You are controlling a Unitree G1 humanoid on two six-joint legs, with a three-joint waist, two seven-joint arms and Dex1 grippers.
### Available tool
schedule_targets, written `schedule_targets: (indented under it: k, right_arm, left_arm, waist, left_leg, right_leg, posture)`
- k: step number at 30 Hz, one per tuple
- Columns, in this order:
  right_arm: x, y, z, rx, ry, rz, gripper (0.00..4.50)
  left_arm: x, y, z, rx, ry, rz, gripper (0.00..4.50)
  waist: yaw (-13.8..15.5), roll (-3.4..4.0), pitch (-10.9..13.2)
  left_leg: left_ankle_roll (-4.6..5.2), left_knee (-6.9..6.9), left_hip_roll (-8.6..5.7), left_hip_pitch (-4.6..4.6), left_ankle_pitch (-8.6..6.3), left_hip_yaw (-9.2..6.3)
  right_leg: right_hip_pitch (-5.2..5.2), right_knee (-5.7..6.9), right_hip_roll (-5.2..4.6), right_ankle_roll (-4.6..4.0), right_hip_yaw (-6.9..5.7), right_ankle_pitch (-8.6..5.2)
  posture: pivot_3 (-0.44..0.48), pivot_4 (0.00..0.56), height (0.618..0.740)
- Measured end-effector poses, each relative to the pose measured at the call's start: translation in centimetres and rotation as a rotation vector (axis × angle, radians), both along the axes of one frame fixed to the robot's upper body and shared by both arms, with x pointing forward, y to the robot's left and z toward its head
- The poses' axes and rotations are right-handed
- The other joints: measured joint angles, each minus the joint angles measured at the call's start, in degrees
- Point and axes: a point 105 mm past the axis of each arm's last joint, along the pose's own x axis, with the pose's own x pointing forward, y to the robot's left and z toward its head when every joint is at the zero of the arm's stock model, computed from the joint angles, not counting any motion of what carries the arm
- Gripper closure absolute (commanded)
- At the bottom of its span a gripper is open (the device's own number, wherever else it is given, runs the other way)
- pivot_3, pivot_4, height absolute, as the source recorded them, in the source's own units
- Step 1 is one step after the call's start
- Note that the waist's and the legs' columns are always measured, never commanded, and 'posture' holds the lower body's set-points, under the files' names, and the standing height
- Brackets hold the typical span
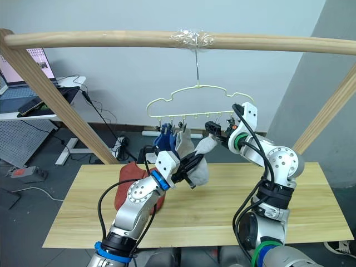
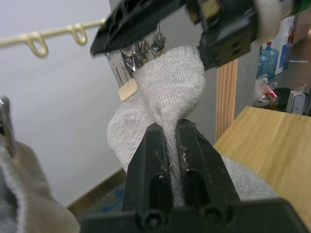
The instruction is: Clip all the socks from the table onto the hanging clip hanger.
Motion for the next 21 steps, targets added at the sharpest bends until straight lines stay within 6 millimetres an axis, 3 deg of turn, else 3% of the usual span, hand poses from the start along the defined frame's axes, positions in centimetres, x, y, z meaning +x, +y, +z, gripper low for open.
schedule_targets:
  k: [3, 5, 8, 11, 13, 17, 21]
  right_arm:
    - [-1.4, -1.3, 1.5, 0.005, -0.088, 0.007, 0.0]
    - [-2.4, -1.5, 1.5, 0.008, -0.118, 0.021, 0.0]
    - [-3.7, -1.8, -0.4, -0.067, -0.13, 0.016, 0.0]
    - [-3.9, -2.8, -2.7, -0.184, -0.134, -0.062, 0.0]
    - [-3.8, -3.1, -3.7, -0.262, -0.176, -0.106, 0.35]
    - [-3.4, -2.2, -4.6, -0.449, -0.328, -0.117, 1.62]
    - [-2.5, -1.3, -4.3, -0.488, -0.43, -0.17, 1.77]
  left_arm:
    - [0.3, 0.2, -0.6, -0.043, 0.106, -0.017, 3.08]
    - [0.3, 0.6, -0.9, -0.058, 0.163, -0.03, 2.46]
    - [-0.1, 1.7, -1.8, -0.034, 0.227, -0.063, 1.52]
    - [-1.1, 4.3, -2.2, -0.007, 0.272, -0.056, 0.62]
    - [-2.0, 5.7, -1.8, -0.002, 0.288, -0.066, 0.05]
    - [-3.0, 7.3, 0.6, 0.001, 0.261, -0.081, 0.0]
    - [-3.4, 7.4, 2.8, -0.031, 0.225, -0.091, 0.0]
  waist:
    - [-0.15, 0.02, 0.01]
    - [-0.48, 0.03, 0.01]
    - [-1.44, 0.03, 0.01]
    - [-2.27, 0.09, 0.06]
    - [-2.47, 0.11, 0.06]
    - [-2.26, 0.12, 0.08]
    - [-1.59, 0.11, 0.08]
  left_leg:
    - [0.01, -0.01, 0.02, -0.02, -0.01, -0.03]
    - [0.02, -0.02, 0.03, -0.02, -0.01, -0.04]
    - [0.02, -0.02, 0.04, -0.01, -0.01, -0.02]
    - [0.01, -0.02, 0.06, 0.01, -0.01, 0.06]
    - [0.01, -0.03, 0.08, 0.01, -0.01, 0.06]
    - [0.0, 0.0, 0.07, 0.01, -0.01, 0.04]
    - [-0.01, 0.0, 0.06, 0.0, 0.0, 0.04]
  right_leg:
    - [-0.01, 0.01, 0.01, 0.05, -0.04, -0.03]
    - [-0.02, 0.01, 0.03, 0.05, -0.04, -0.04]
    - [-0.03, 0.01, 0.04, 0.06, -0.03, -0.05]
    - [-0.08, 0.03, 0.04, 0.06, 0.06, -0.06]
    - [-0.12, 0.06, 0.05, 0.06, 0.06, -0.06]
    - [-0.12, 0.06, 0.05, 0.06, 0.06, -0.06]
    - [-0.1, 0.03, 0.04, 0.07, 0.09, -0.04]
  posture:
    - [-0.128, 0.123, 0.74]
    - [-0.132, 0.121, 0.74]
    - [-0.135, 0.121, 0.74]
    - [-0.123, 0.119, 0.74]
    - [-0.113, 0.116, 0.74]
    - [-0.084, 0.11, 0.74]
    - [-0.067, 0.106, 0.74]
